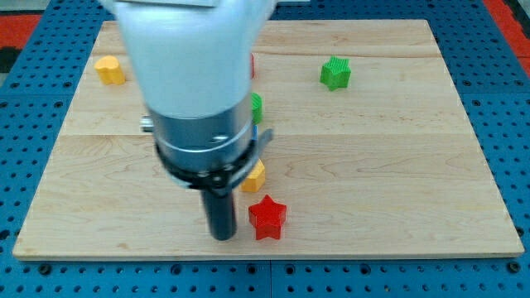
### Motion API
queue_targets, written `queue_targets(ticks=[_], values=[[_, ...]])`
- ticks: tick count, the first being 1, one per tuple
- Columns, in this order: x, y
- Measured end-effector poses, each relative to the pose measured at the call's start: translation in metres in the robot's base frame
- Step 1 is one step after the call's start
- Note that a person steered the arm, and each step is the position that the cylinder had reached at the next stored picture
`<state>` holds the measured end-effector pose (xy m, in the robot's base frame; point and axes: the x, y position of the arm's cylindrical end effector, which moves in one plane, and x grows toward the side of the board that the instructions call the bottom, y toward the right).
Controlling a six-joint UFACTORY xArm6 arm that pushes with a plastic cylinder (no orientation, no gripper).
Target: Push the yellow hexagon slightly right
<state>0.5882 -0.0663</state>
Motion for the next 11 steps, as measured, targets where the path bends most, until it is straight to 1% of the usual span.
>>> queue_targets(ticks=[1, 2, 3, 5, 7, 8, 9, 11], values=[[-0.001, -0.034], [-0.018, -0.058], [-0.027, -0.069], [-0.028, -0.061], [-0.046, -0.059], [-0.051, -0.031], [-0.070, -0.014], [-0.077, 0.034]])
